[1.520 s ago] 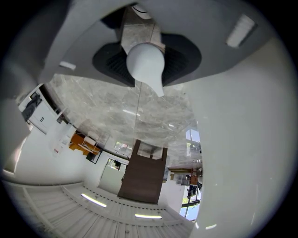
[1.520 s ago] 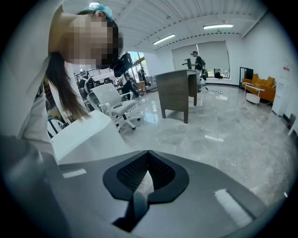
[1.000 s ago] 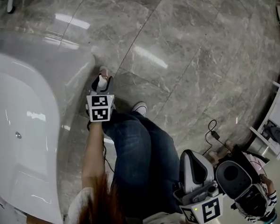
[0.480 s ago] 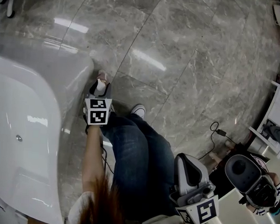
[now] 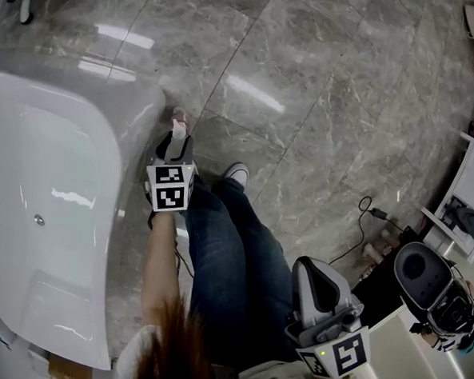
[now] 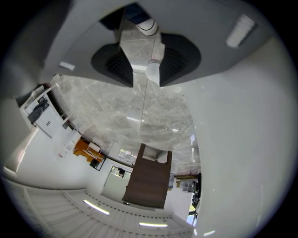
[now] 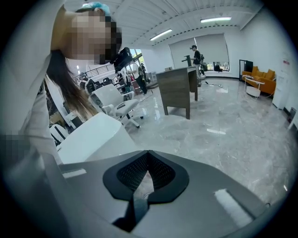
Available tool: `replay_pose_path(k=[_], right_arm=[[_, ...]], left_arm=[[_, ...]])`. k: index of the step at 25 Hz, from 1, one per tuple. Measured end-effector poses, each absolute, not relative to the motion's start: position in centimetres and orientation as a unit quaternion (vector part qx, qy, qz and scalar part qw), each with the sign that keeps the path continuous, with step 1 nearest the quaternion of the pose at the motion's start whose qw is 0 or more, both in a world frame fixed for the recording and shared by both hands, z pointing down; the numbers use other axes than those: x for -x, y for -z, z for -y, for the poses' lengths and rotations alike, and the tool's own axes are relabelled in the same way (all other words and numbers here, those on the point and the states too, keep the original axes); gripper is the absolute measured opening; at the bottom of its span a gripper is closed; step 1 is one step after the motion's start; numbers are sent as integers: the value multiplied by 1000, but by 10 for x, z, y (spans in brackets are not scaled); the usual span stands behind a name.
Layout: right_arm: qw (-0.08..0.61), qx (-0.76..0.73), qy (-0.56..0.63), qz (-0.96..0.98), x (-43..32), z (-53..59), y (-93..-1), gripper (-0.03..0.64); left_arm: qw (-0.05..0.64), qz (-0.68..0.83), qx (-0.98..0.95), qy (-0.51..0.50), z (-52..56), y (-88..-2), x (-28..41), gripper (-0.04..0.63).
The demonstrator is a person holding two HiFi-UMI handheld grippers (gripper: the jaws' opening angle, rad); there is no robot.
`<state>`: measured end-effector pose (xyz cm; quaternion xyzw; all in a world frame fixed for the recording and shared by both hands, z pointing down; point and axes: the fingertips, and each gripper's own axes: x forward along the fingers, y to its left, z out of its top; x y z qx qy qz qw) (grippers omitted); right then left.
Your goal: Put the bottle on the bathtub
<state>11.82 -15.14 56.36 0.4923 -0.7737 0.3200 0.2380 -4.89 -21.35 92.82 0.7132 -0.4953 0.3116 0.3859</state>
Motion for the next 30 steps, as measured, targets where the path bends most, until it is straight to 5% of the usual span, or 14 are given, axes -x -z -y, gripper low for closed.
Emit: replay_pose_path(k=[11,22,30], right_arm=[[214,-467,-349,784,-95,149,-495,-2],[206,-471,-331,791,-107,169,-471,-2],[198,-475,-300,803,-112,179,-441,-2]], left_arm=[[386,475,-736,-288,208,-829,31,214],[358,510,-736,-264,239,-761,42,66],[327,499,-766,-240,248,-700,32,49]])
